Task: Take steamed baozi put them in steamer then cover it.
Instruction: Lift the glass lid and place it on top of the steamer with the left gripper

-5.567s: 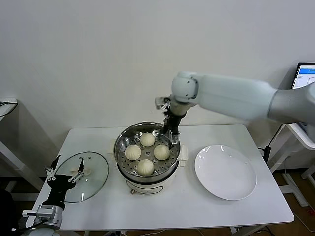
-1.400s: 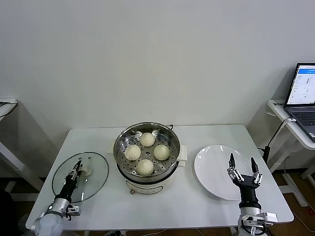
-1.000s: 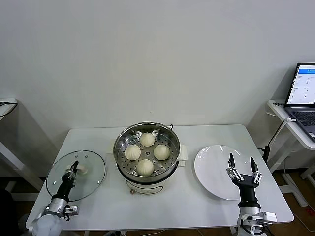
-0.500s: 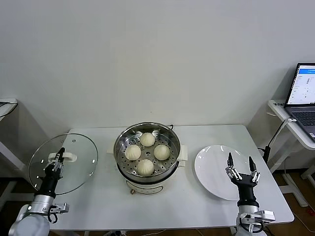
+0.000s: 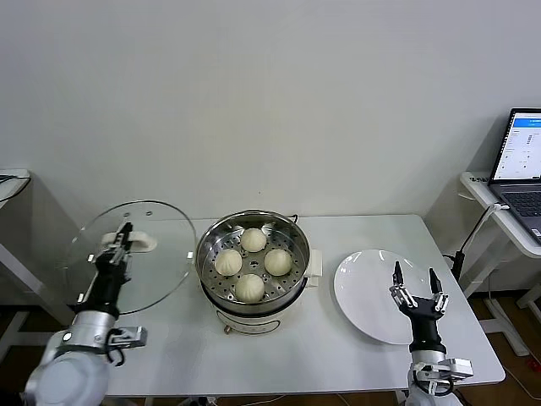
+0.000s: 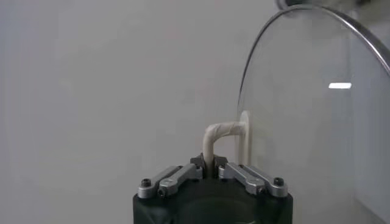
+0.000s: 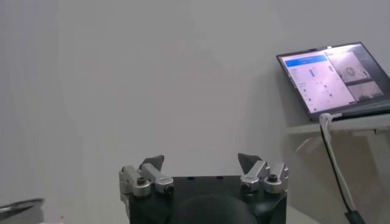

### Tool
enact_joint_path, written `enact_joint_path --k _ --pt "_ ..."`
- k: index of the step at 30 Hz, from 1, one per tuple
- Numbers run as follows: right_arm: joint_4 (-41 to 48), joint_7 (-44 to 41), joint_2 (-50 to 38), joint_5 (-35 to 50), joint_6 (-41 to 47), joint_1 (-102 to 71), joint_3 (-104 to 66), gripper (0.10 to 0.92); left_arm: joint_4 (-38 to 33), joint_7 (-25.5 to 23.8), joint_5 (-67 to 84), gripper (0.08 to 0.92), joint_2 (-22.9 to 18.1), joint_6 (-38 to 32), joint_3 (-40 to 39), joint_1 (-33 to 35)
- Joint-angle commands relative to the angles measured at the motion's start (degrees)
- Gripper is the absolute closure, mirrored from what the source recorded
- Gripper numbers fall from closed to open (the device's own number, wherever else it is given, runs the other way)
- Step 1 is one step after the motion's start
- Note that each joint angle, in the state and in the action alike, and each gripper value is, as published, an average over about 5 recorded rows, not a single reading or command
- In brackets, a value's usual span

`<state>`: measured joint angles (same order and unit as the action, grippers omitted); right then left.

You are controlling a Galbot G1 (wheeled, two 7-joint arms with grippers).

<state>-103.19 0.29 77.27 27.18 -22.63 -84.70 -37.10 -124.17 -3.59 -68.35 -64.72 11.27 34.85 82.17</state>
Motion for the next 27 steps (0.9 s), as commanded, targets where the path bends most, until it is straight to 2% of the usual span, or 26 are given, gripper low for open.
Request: enact_joint_path --k 1,5,10,27 --pt "0.95 -0.06 0.23 -0.25 -0.01 0.29 -0.15 0.203 -6.28 -10.93 -2.94 0.806 2.11 19.12 -23.70 -12.44" --pt "1.02 -0.05 0.78 -0.75 -0.02 0.20 -0.15 0.203 -2.43 -12.00 -6.63 0.806 -0.64 21.18 -30.48 -17.76" --pt "0.78 -0.01 1.13 -1.08 -0.17 -0.29 -0.66 0.203 1.53 -12.95 -10.09 0.806 -3.55 23.10 -36.00 -21.16" --pt "1.84 -0.09 1.97 -2.33 -0.47 -0.36 -0.61 0.203 14.38 -11.93 -17.95 0.806 -12.90 23.43 -40.47 -25.09"
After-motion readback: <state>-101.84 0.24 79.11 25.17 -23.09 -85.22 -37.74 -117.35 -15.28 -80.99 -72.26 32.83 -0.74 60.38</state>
